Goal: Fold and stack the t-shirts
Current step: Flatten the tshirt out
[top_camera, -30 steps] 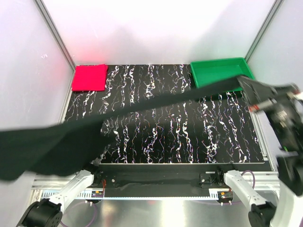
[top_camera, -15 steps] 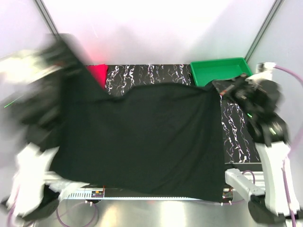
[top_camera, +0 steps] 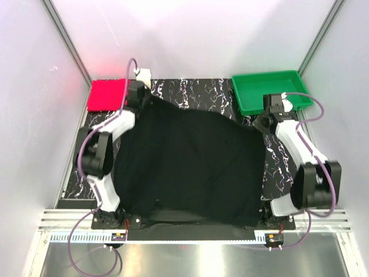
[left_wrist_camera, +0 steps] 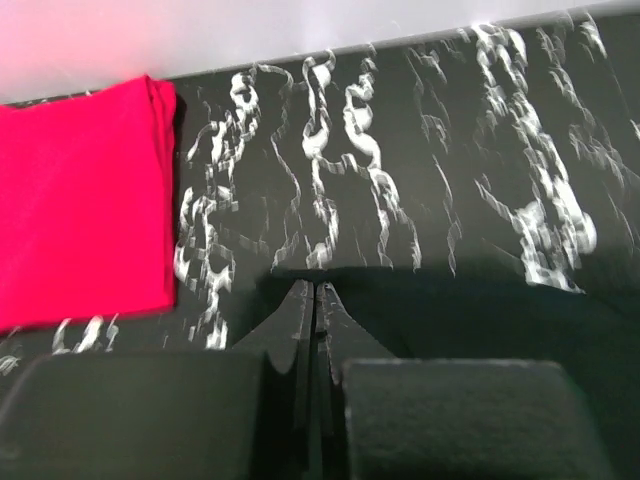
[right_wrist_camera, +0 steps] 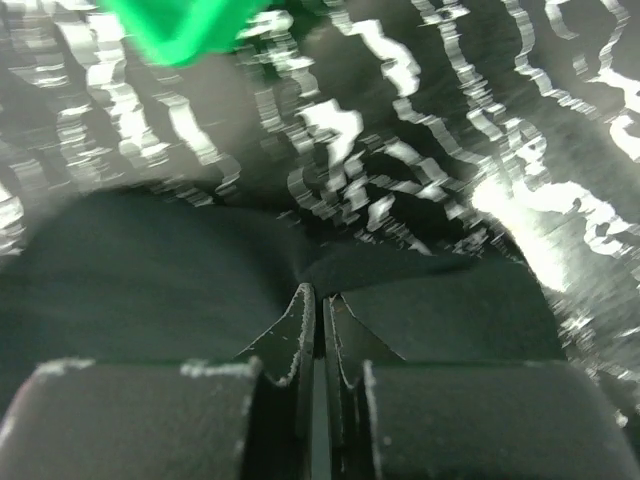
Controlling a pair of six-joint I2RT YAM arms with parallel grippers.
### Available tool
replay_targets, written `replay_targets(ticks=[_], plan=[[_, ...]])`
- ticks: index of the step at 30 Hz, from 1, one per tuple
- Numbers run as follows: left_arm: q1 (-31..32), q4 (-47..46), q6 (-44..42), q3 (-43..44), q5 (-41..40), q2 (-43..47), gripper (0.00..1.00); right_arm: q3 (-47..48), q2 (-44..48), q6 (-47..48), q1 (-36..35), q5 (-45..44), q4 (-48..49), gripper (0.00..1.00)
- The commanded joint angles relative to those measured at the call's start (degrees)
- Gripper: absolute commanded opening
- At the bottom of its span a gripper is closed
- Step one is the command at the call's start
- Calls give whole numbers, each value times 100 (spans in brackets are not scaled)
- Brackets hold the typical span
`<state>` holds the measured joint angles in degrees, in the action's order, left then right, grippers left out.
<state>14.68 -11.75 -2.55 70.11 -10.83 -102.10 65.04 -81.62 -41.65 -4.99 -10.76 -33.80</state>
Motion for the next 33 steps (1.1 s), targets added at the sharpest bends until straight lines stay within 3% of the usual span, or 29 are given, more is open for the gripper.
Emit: replay_targets(ticks=[1,16,21,28,33], plan=[[-254,-813,886,1126,625,-676,0,369,-301,393,218,-505,410,0],[-615,-715,2477,1840,1619,-820,0,1020,-1127,1114,631,109,401,0],[-764,-93,2935,1516,1523,-276,0,1082,-1189,1247,649,495,357,1],[-1072,1060,3532,734,1777,708,0,1213,-987,1335,649,742,-415,0],[-1107,1815,3542,197,1944,1394,0,1091,-715,1317,649,935,-759,0]])
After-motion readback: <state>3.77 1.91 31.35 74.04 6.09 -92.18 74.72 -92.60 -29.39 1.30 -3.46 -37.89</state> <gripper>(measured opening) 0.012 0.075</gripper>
